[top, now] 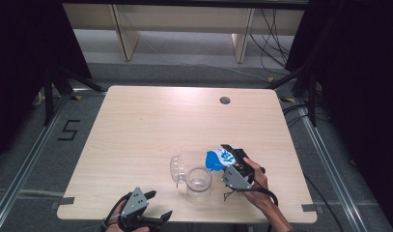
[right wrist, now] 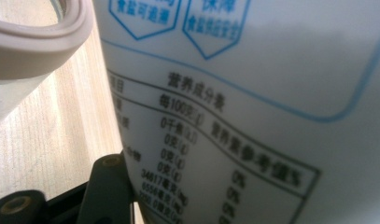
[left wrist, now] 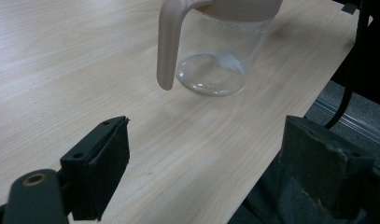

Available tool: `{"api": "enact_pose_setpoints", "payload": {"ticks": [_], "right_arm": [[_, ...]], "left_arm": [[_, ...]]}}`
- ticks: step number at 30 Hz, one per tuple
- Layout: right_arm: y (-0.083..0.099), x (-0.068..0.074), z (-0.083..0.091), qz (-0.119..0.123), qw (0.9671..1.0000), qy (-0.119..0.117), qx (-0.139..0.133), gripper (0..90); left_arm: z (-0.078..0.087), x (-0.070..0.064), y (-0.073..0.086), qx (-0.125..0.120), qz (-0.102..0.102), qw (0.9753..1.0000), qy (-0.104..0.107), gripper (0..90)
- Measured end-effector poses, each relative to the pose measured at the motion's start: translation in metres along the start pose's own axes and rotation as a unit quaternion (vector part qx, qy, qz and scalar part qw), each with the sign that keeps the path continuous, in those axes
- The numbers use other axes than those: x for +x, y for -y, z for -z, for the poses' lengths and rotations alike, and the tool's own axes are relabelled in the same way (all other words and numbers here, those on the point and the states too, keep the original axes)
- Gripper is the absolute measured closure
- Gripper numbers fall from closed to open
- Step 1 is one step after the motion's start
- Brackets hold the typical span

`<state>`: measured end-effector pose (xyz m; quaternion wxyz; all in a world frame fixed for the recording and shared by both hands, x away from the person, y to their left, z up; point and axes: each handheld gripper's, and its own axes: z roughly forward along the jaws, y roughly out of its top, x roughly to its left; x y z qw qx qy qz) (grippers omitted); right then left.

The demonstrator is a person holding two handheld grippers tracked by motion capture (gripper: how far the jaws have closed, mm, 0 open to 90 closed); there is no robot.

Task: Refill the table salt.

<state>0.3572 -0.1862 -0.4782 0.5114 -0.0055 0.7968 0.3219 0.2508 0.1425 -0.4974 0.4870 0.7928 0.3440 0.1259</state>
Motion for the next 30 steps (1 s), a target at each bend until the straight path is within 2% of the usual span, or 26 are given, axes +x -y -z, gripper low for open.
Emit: {"api": "enact_pose_setpoints", "payload": {"ticks": [3, 4, 5, 6, 7, 9, 14, 16, 17, 18, 19, 20, 21, 22, 24, 25, 26, 28, 29, 30], "right_arm": [[-0.0004, 0.0006, -0.0010, 0.026, 0.9996, 0.007, 0.003, 47.3], [-0.0004, 0.0045, 0.0002, 0.001, 0.9999, 0.005, 0.011, 47.3], [-0.0003, 0.0046, -0.0003, 0.008, 0.9999, 0.008, 0.010, 47.3], [-0.0014, 0.0022, -0.0009, 0.036, 0.9993, 0.011, 0.004, 47.3], [-0.0016, 0.0058, 0.0003, 0.013, 0.9998, 0.010, 0.011, 47.3], [-0.0023, 0.0056, -0.0007, 0.027, 0.9995, 0.015, 0.005, 47.5], [-0.0037, 0.0044, 0.0003, 0.032, 0.9993, 0.021, 0.002, 47.5], [-0.0034, 0.0043, 0.0004, 0.030, 0.9994, 0.017, 0.003, 47.5], [-0.0035, 0.0042, 0.0007, 0.033, 0.9993, 0.017, 0.004, 47.5], [-0.0036, 0.0044, 0.0009, 0.038, 0.9991, 0.016, 0.005, 47.5], [-0.0039, 0.0048, 0.0011, 0.041, 0.9990, 0.017, 0.006, 47.5], [-0.0041, 0.0051, 0.0010, 0.042, 0.9990, 0.017, 0.005, 47.5], [-0.0053, 0.0037, 0.0014, 0.061, 0.9980, 0.018, 0.007, 47.5], [-0.0049, 0.0058, 0.0009, 0.047, 0.9987, 0.017, 0.006, 47.5], [-0.0058, 0.0062, 0.0007, 0.051, 0.9986, 0.017, 0.004, 47.5], [-0.0060, 0.0067, 0.0007, 0.051, 0.9986, 0.017, 0.004, 47.5], [-0.0065, 0.0066, 0.0009, 0.057, 0.9982, 0.018, 0.006, 47.6], [-0.0069, 0.0071, 0.0011, 0.056, 0.9982, 0.020, 0.007, 47.7], [-0.0075, 0.0061, 0.0012, 0.065, 0.9976, 0.021, 0.007, 47.7], [-0.0074, 0.0073, 0.0014, 0.060, 0.9979, 0.022, 0.010, 47.7]], "left_arm": [[-0.0002, 0.0001, -0.0002, -0.003, 0.000, 1.0000, 0.001, 15.4], [-0.0002, 0.0002, -0.0002, -0.004, 0.001, 1.0000, 0.001, 15.4], [-0.0002, 0.0002, -0.0002, -0.003, 0.001, 1.0000, 0.001, 15.4], [-0.0001, 0.0019, -0.0008, -0.005, -0.012, 0.9999, -0.004, 15.4], [-0.0001, 0.0013, -0.0006, -0.004, -0.009, 1.0000, -0.002, 15.4], [-0.0002, -0.0001, -0.0002, -0.003, 0.001, 1.0000, 0.002, 15.4], [-0.0004, -0.0002, 0.0000, -0.004, 0.002, 1.0000, 0.002, 15.4], [-0.0002, -0.0003, -0.0001, -0.003, 0.001, 1.0000, 0.002, 15.5], [-0.0002, 0.0007, -0.0005, -0.004, -0.006, 1.0000, -0.002, 15.4], [-0.0001, -0.0005, 0.0001, 0.001, 0.003, 1.0000, 0.004, 15.4], [-0.0001, 0.0002, -0.0002, 0.001, -0.002, 1.0000, 0.002, 15.4], [-0.0002, -0.0004, 0.0000, 0.001, 0.003, 1.0000, 0.003, 15.4], [-0.0001, 0.0000, -0.0001, 0.000, 0.000, 1.0000, 0.001, 15.4], [0.0000, 0.0002, -0.0001, 0.000, -0.001, 1.0000, 0.000, 15.4], [-0.0003, -0.0005, 0.0001, -0.002, 0.004, 1.0000, 0.003, 15.4], [-0.0003, 0.0004, -0.0002, -0.003, -0.002, 1.0000, 0.000, 15.4], [0.0000, -0.0012, 0.0004, 0.001, 0.011, 0.9999, 0.000, 15.4], [0.0000, -0.0013, 0.0004, 0.000, 0.011, 0.9999, 0.000, 15.4], [0.0000, -0.0012, 0.0004, 0.000, 0.010, 0.9999, 0.000, 15.4], [0.0000, -0.0012, 0.0004, 0.001, 0.011, 0.9999, 0.000, 15.4]]}}
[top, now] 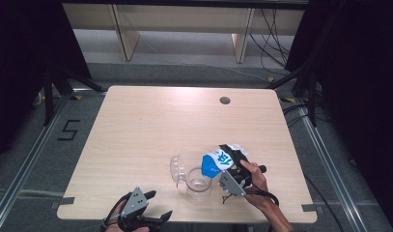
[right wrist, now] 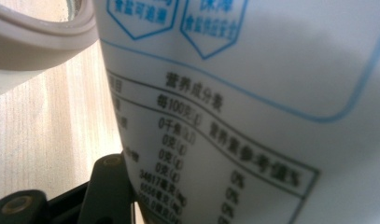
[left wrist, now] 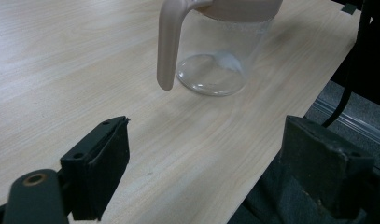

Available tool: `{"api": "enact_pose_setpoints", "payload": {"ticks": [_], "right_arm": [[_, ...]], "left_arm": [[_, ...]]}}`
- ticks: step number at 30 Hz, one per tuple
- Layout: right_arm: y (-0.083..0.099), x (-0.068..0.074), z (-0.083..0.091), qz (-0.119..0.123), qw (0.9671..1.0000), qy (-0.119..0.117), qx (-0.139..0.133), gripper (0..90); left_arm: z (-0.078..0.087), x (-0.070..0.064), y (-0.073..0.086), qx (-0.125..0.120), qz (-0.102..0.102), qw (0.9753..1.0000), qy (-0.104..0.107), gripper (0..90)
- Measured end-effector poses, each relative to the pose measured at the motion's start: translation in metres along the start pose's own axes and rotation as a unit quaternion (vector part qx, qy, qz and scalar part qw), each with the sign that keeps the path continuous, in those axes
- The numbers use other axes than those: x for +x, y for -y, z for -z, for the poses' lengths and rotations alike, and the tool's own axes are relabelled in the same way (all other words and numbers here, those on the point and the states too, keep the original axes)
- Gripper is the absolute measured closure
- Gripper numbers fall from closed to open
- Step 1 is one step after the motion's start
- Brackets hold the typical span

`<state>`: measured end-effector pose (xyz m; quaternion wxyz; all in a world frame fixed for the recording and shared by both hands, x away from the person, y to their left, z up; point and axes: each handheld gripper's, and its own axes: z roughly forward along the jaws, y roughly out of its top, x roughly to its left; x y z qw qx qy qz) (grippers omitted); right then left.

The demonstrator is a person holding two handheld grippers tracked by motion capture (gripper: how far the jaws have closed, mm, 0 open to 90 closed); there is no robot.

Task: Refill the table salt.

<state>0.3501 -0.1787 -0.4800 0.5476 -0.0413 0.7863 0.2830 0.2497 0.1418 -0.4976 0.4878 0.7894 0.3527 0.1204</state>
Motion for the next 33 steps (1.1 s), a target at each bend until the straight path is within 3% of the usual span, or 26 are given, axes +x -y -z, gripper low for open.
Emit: {"api": "enact_pose_setpoints", "payload": {"ticks": [2, 4, 5, 7, 11, 12, 13, 15, 21, 26, 28, 29, 33], "right_arm": [[-0.0002, -0.0003, -0.0002, 0.004, 1.0000, 0.000, -0.003, 47.7], [-0.0019, -0.0029, 0.0009, 0.033, 0.9994, 0.004, 0.004, 47.7], [-0.0009, -0.0002, 0.0002, 0.012, 0.9999, 0.005, 0.000, 47.7], [-0.0010, -0.0002, 0.0002, 0.015, 0.9999, 0.004, 0.000, 47.7], [-0.0016, 0.0005, 0.0006, 0.019, 0.9998, 0.006, 0.005, 47.8], [-0.0026, -0.0015, 0.0010, 0.040, 0.9992, 0.008, 0.007, 47.8], [-0.0020, 0.0005, 0.0007, 0.024, 0.9997, 0.007, 0.006, 47.9], [-0.0022, 0.0008, 0.0007, 0.024, 0.9997, 0.009, 0.007, 47.9], [-0.0025, 0.0015, -0.0011, 0.045, 0.9989, 0.010, 0.005, 47.9], [-0.0034, 0.0041, -0.0004, 0.048, 0.9986, 0.019, 0.012, 48.1], [-0.0059, -0.0008, 0.0002, 0.093, 0.9953, 0.024, 0.011, 48.2], [-0.0038, 0.0047, -0.0006, 0.052, 0.9984, 0.019, 0.012, 48.2], [-0.0038, 0.0040, -0.0008, 0.061, 0.9978, 0.023, 0.009, 48.2]], "left_arm": [[0.0000, -0.0001, 0.0000, 0.000, 0.001, 1.0000, 0.000, 15.4], [-0.0003, -0.0001, -0.0001, -0.001, -0.002, 1.0000, 0.006, 15.4], [0.0009, 0.0019, -0.0003, 0.012, -0.014, 0.9998, -0.008, 15.4], [0.0000, 0.0000, 0.0000, 0.000, 0.000, 1.0000, 0.000, 15.4], [0.0000, -0.0001, 0.0000, 0.000, -0.001, 1.0000, 0.000, 15.4], [0.0003, 0.0004, -0.0001, 0.003, -0.004, 1.0000, -0.001, 15.4], [0.0002, 0.0002, 0.0000, 0.002, -0.002, 1.0000, 0.000, 15.4], [0.0003, 0.0002, 0.0000, 0.002, -0.002, 1.0000, 0.000, 15.4], [0.0003, 0.0002, -0.0001, 0.002, -0.002, 1.0000, 0.000, 15.5], [0.0002, 0.0004, -0.0001, 0.002, -0.003, 1.0000, 0.000, 15.4], [0.0002, 0.0004, -0.0001, 0.003, -0.003, 1.0000, 0.000, 15.4], [0.0002, 0.0004, -0.0001, 0.003, -0.003, 1.0000, 0.000, 15.4], [0.0002, 0.0008, -0.0002, 0.003, -0.005, 1.0000, 0.000, 15.4]]}}
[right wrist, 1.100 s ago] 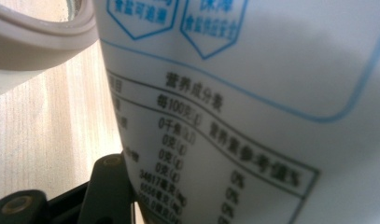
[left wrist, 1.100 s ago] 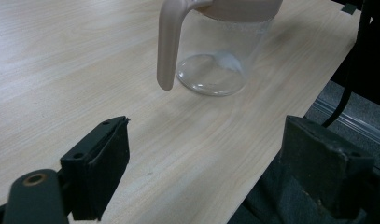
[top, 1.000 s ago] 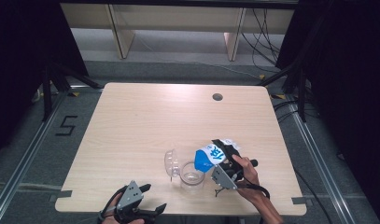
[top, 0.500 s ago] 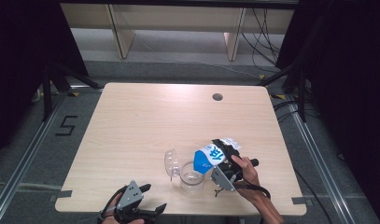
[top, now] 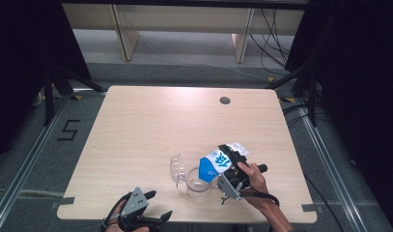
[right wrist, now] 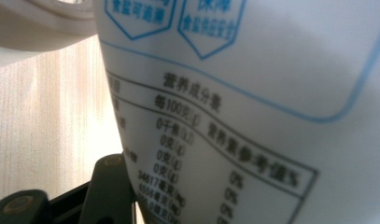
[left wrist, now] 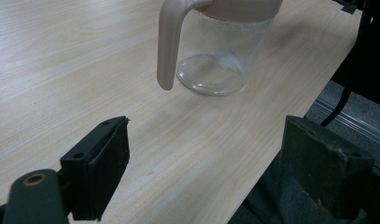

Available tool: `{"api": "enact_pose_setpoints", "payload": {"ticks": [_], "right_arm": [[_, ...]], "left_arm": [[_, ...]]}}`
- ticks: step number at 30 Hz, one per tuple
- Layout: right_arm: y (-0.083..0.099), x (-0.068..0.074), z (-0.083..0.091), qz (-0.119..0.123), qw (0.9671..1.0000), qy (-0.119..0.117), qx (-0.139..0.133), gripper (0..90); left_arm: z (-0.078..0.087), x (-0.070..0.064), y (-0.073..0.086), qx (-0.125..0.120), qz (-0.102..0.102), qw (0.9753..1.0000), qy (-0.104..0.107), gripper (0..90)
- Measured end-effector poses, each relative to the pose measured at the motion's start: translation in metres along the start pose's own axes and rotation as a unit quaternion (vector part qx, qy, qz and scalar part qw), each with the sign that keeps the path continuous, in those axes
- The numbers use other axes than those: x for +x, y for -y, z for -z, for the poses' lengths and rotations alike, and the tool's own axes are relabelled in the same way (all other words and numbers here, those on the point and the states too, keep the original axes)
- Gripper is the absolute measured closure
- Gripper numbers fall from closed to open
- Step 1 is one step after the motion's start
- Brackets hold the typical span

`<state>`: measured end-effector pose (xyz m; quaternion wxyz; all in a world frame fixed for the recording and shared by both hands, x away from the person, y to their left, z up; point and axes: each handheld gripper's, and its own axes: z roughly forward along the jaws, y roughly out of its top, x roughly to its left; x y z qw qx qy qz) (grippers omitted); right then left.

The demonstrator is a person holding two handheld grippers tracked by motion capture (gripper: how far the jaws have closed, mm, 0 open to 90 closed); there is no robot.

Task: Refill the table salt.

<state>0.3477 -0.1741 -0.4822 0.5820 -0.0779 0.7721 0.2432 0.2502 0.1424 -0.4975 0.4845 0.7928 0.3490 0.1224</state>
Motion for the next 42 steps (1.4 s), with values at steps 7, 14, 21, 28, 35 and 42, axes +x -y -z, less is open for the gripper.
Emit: {"api": "enact_pose_setpoints", "payload": {"ticks": [7, 14, 21, 28, 35, 42], "right_arm": [[0.0001, 0.0003, -0.0001, 0.010, 0.9999, 0.004, -0.001, 48.3], [-0.0013, 0.0005, 0.0001, 0.020, 0.9998, 0.009, 0.001, 48.4], [-0.0019, -0.0034, -0.0004, 0.058, 0.9982, 0.018, -0.002, 48.5], [-0.0024, -0.0006, -0.0006, 0.053, 0.9984, 0.019, 0.000, 48.8], [-0.0042, -0.0047, -0.0004, 0.098, 0.9948, 0.026, 0.002, 48.8], [-0.0030, -0.0003, -0.0012, 0.070, 0.9973, 0.022, 0.006, 49.0]], "left_arm": [[0.0001, -0.0006, 0.0000, 0.003, 0.002, 1.0000, -0.001, 15.4], [0.0000, -0.0008, 0.0001, 0.003, 0.003, 1.0000, -0.001, 15.4], [-0.0003, -0.0008, 0.0002, 0.003, 0.003, 1.0000, -0.001, 15.4], [-0.0005, -0.0013, 0.0003, 0.001, 0.005, 1.0000, 0.000, 15.4], [-0.0005, -0.0011, 0.0003, 0.001, 0.005, 1.0000, -0.001, 15.4], [-0.0002, -0.0006, 0.0002, 0.003, 0.003, 1.0000, -0.001, 15.5]]}}
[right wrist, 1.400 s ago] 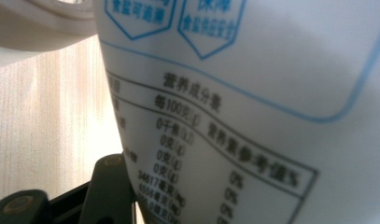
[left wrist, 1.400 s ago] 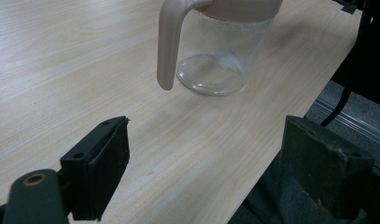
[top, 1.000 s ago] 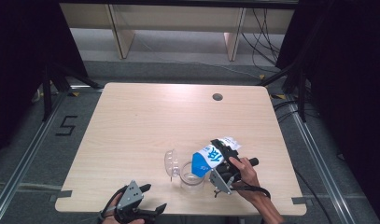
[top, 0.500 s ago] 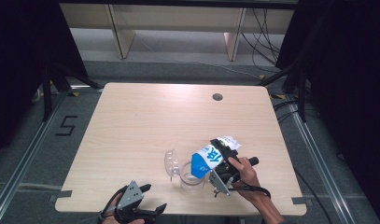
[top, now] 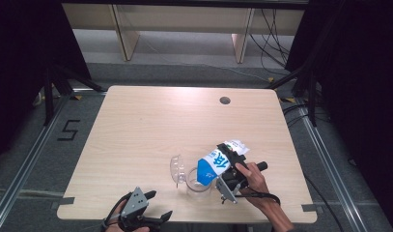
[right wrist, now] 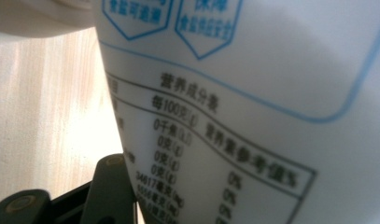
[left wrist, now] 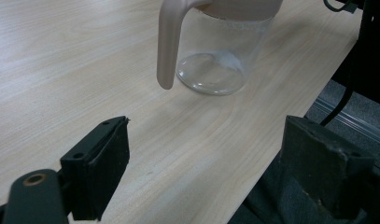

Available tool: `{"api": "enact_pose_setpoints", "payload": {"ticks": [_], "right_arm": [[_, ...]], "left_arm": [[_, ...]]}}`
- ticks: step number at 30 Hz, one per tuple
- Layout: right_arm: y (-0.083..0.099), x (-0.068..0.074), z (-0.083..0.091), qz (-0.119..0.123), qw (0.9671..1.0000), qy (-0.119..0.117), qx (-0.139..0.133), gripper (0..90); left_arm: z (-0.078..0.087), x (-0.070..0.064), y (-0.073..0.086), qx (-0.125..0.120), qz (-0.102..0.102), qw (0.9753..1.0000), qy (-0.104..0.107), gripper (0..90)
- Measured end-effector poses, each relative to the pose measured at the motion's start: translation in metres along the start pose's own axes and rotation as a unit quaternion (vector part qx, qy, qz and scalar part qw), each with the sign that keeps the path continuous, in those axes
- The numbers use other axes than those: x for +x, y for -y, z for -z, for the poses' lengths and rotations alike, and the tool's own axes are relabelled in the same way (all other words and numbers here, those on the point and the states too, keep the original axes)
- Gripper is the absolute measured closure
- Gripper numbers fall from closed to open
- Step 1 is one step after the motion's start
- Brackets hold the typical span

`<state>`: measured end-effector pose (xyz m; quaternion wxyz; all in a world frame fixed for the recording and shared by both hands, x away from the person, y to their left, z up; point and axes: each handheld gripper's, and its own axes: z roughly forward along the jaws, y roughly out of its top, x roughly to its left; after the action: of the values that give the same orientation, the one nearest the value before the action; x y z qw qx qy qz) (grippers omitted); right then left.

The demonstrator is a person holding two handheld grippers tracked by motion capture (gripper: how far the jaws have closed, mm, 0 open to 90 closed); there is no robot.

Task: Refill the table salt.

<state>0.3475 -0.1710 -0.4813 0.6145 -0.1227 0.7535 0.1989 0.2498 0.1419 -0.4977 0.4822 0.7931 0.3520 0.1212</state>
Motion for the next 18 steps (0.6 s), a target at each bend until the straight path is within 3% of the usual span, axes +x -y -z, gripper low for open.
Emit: {"api": "enact_pose_setpoints", "payload": {"ticks": [2, 4, 7, 18], "right_arm": [[-0.0006, -0.0034, -0.0001, 0.025, 0.9997, 0.004, -0.003, 49.0], [-0.0005, -0.0037, 0.0001, 0.025, 0.9997, 0.007, -0.003, 49.0], [-0.0001, 0.0009, -0.0001, 0.001, 1.0000, 0.004, 0.001, 49.0], [-0.0001, -0.0003, -0.0009, 0.015, 0.9998, 0.012, -0.004, 49.3]], "left_arm": [[0.0000, 0.0000, 0.0000, 0.000, 0.000, 1.0000, 0.000, 15.4], [0.0001, -0.0002, 0.0001, 0.000, 0.002, 1.0000, 0.000, 15.4], [0.0000, -0.0001, 0.0000, 0.000, 0.002, 1.0000, 0.000, 15.4], [0.0000, 0.0000, 0.0000, 0.000, 0.000, 1.0000, 0.000, 15.4]]}}
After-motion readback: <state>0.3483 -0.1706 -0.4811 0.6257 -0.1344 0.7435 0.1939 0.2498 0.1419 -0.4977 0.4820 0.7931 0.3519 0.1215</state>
